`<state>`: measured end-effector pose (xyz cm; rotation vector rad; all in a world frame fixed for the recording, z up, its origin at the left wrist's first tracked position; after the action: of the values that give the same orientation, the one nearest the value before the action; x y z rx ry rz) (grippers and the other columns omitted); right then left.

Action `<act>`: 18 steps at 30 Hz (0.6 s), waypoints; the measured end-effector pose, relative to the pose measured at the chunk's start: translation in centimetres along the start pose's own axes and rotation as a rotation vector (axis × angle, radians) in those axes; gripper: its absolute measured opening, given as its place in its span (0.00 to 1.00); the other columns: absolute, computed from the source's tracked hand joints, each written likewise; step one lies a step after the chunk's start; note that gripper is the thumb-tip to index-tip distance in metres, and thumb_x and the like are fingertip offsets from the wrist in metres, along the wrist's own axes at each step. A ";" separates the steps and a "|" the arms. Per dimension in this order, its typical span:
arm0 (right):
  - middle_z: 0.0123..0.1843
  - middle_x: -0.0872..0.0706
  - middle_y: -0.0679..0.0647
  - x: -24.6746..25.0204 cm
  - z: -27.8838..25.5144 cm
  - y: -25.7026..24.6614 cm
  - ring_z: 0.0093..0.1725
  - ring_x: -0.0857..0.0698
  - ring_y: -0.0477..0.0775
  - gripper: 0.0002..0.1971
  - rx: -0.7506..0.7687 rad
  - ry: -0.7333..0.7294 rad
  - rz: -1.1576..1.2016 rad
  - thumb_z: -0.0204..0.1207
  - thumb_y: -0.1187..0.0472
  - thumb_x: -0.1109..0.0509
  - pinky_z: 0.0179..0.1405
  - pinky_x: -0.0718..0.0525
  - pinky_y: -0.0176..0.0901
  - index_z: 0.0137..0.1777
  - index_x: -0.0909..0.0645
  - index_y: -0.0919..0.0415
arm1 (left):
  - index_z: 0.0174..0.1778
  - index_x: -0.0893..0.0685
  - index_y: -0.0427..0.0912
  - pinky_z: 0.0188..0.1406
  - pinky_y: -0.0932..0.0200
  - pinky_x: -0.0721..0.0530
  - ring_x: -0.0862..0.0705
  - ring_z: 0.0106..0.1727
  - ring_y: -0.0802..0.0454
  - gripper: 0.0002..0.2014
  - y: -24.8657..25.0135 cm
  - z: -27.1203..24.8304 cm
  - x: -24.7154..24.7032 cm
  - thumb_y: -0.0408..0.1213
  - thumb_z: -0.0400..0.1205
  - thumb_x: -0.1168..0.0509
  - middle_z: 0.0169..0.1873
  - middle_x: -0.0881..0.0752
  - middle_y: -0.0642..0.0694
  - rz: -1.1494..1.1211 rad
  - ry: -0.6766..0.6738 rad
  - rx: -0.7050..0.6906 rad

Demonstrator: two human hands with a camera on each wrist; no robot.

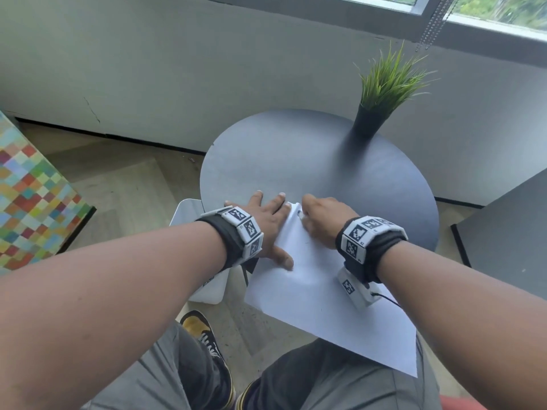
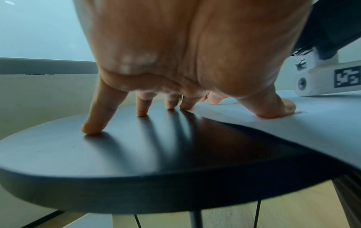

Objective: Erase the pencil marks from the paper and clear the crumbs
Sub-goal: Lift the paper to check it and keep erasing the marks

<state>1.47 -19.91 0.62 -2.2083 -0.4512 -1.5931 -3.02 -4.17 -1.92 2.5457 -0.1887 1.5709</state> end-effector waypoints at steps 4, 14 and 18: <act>0.46 0.20 0.61 -0.9 -1.8 -1.1 0.38 0.30 0.61 0.04 0.146 -0.053 -0.102 0.83 0.57 0.44 0.37 0.35 0.46 0.50 0.36 0.56 | 0.87 0.57 0.51 0.62 0.18 0.29 0.54 0.86 0.38 0.68 0.0 -0.1 0.2 0.85 0.57 0.39 0.86 0.60 0.58 -0.018 -0.003 -0.003; 0.50 0.20 0.56 -1.0 -0.9 -1.3 0.44 0.23 0.62 0.11 0.288 -0.098 -0.107 0.82 0.59 0.41 0.37 0.31 0.46 0.61 0.32 0.59 | 0.87 0.58 0.50 0.62 0.14 0.31 0.54 0.85 0.39 0.69 0.0 0.2 0.1 0.85 0.57 0.38 0.86 0.61 0.59 -0.024 -0.015 -0.004; 0.46 0.18 0.59 0.1 0.9 0.9 0.44 0.21 0.64 0.11 0.121 -0.007 -0.071 0.84 0.50 0.46 0.41 0.23 0.49 0.51 0.31 0.58 | 0.88 0.57 0.48 0.61 0.15 0.29 0.52 0.84 0.37 0.69 0.1 0.1 0.3 0.85 0.59 0.39 0.87 0.60 0.56 -0.002 -0.012 -0.010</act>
<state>2.68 -20.21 0.40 -2.1298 -0.6171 -1.5515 -2.78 -4.27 -1.72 2.5479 -0.1953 1.5500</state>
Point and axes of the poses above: each hand's wrist, its own z-axis towards the middle knuckle, its own x-axis out of the back of the hand, y = z × x, the point moved 1 cm from there along z, towards the middle knuckle
